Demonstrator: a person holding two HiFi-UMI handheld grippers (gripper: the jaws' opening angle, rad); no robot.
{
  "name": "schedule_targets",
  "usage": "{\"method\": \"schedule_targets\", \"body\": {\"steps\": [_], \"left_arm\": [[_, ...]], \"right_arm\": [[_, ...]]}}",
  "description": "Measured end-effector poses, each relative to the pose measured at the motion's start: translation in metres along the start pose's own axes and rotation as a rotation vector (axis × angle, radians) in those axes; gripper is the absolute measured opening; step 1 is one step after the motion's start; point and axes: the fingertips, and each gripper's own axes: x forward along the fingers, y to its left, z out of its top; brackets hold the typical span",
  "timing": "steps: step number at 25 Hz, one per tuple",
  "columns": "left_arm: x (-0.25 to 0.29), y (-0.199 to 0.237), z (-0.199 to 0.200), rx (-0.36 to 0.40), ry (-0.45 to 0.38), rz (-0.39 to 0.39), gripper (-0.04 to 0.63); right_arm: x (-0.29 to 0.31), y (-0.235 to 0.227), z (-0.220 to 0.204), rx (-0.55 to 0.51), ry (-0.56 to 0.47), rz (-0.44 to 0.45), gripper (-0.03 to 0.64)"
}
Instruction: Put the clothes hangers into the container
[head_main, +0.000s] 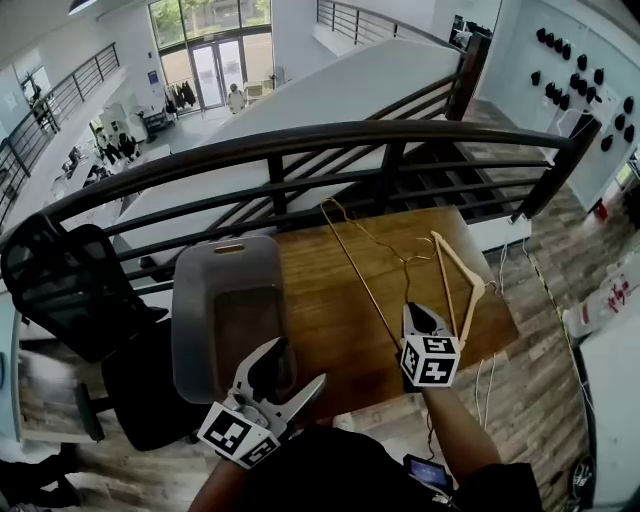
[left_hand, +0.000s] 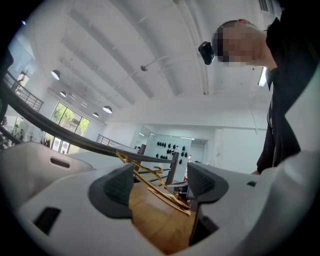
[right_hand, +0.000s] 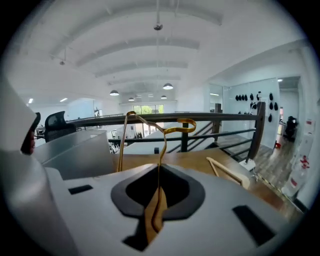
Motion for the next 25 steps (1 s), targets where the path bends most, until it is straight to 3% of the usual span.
{"method": "schedule_targets", "body": {"steps": [4, 9, 19, 25], "left_arm": [[-0.014, 0.013, 0.012, 0.015, -0.023, 0.009, 0.341], [-0.038, 0.033, 0.024, 0.022, -0.048, 0.058, 0.341], [-0.091, 0.063, 0.036, 0.014, -0.095, 0.156, 0.341], [-0.121, 0.074, 0.038, 0.010, -0.119, 0.219, 0.341]], "right_arm": [[-0.014, 0.054, 0.037, -0.099, -0.054, 0.103, 0.009], [-0.020, 0.120, 0.053, -0.251, -0.032, 0.240, 0.009], [-0.012, 0.212, 0.060, -0.806, 0.050, 0.291, 0.011], [-0.007, 0.249, 0.057, -0.973, 0.089, 0.298, 0.011]]}}
